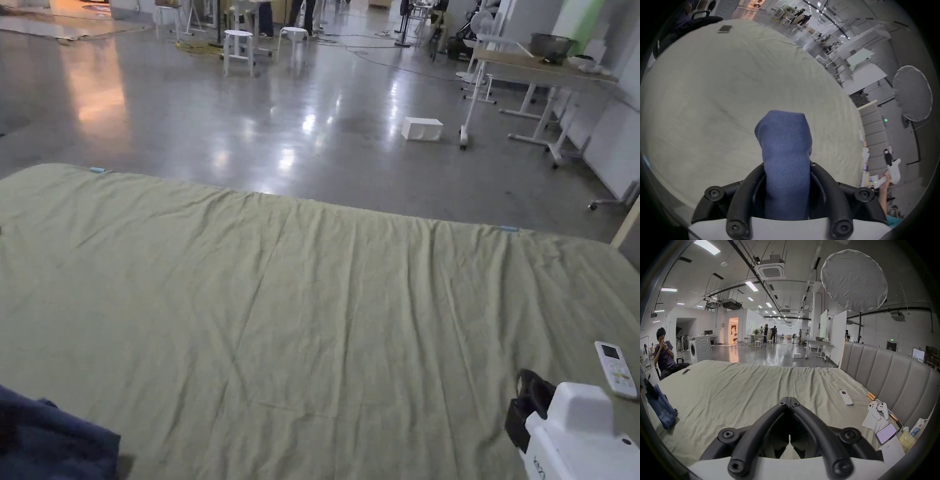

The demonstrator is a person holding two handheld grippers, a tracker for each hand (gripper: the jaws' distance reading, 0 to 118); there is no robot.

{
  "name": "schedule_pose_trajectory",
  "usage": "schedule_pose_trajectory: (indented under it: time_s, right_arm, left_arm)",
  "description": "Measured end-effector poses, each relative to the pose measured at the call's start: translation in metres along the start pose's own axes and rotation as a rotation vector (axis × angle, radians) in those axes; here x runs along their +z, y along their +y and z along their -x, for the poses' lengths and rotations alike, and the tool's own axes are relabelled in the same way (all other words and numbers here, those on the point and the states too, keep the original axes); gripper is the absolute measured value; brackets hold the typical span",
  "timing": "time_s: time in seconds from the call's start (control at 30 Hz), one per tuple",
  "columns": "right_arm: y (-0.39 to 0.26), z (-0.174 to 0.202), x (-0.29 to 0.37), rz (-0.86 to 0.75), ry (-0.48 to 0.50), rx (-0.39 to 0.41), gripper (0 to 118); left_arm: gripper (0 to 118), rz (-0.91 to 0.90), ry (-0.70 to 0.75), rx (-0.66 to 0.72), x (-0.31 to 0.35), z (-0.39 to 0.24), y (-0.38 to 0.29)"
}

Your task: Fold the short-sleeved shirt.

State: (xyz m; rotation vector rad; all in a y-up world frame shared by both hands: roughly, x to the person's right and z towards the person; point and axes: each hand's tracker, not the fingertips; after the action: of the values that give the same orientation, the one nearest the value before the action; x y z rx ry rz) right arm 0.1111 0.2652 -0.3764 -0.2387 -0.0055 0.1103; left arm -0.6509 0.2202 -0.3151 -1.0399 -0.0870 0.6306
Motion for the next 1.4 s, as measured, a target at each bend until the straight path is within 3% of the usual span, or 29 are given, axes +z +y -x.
schedule_pose_trajectory:
  time_s: [0.43,0.5,0.57,0.6,0.83,1.03,1.2,1.4]
  right_arm:
    - [-0.003,0.01,0.001,-0.001,0.002,0.006,0]
    - [-0.004,0.013,-0.001,0.009,0.01,0.002,0]
    - [-0.006,0.016,-0.003,0.024,0.024,0.005,0]
    - [-0.007,0.017,-0.004,0.029,0.028,0.006,0]
    - [-0.007,0.021,-0.006,0.027,0.05,0.005,0]
    - [-0.007,0.019,-0.006,0.011,0.05,0.004,0]
    - [-0.005,0.017,-0.006,-0.001,0.039,-0.011,0]
    - [-0.003,0.016,-0.006,-0.01,0.026,-0.023,0]
  left_arm:
    - [31,0.057,0.512,-0.165,0.04,-0.016,0.044]
    - [43,0.048,0.585,-0.178,0.036,-0.017,0.042]
    - [62,0.029,0.743,-0.273,0.03,-0.033,0.037]
    - [65,0.034,0.785,-0.317,0.028,-0.037,0.036]
    - [66,-0.113,0.92,-0.368,0.026,-0.048,0.042]
    - [66,-0.316,0.803,-0.468,0.003,-0.105,0.013]
    - [66,-0.558,0.459,-0.486,-0.038,-0.164,-0.032]
    - [66,-0.703,0.333,-0.568,-0.075,-0.249,-0.073]
